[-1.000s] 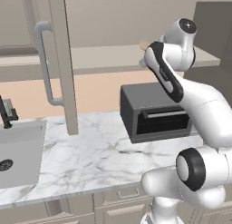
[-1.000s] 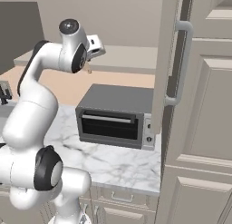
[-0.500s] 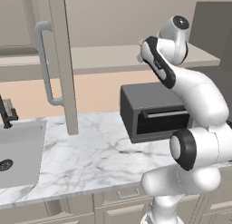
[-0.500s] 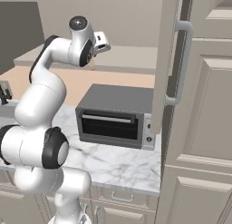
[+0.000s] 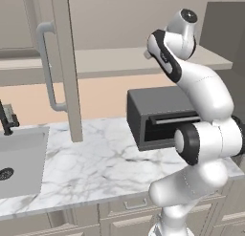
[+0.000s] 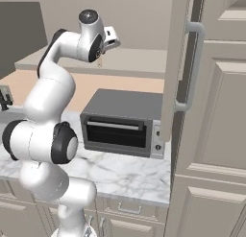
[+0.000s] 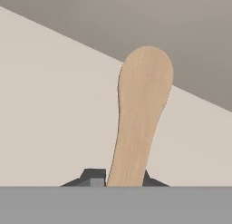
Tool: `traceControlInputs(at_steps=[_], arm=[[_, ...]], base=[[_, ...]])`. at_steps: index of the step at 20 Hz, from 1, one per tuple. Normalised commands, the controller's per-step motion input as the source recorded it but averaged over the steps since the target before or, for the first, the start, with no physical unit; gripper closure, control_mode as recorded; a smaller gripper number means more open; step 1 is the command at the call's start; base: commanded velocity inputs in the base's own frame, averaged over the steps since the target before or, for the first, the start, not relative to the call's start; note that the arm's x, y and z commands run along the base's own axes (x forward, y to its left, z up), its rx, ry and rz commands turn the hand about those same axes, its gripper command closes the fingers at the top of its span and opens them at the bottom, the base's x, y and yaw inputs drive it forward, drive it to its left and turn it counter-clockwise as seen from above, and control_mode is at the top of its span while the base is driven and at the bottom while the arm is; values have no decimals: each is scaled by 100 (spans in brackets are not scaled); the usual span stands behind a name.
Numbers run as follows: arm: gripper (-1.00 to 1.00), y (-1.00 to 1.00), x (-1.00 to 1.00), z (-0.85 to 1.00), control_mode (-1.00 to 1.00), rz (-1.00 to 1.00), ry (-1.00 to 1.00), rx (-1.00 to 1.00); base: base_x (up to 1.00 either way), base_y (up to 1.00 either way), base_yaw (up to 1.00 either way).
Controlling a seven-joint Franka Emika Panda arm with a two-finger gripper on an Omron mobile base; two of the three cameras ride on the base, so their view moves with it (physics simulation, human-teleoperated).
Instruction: Organize the utensils by type. Pick up the wooden spoons from the counter and place them in the open cabinet. Then pick up the metallic utensils from the counter and place them in the open drawer.
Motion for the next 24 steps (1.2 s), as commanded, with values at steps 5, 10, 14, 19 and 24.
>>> traceControlInputs(at_steps=[5,10,14,19,24], arm=[[100,2,29,-3,-100,4,0,-3],[-100,3,13,-11,-100,3,-1,0],[-100,2,5,-16,-100,0,-5,0],[-100,0,0,-32,-100,0,-10,0],[-100,0,0,-13,-100,0,-13,0]], base=[[0,0,0],[0,0,0],[0,0,0],[0,0,0],[0,0,0]])
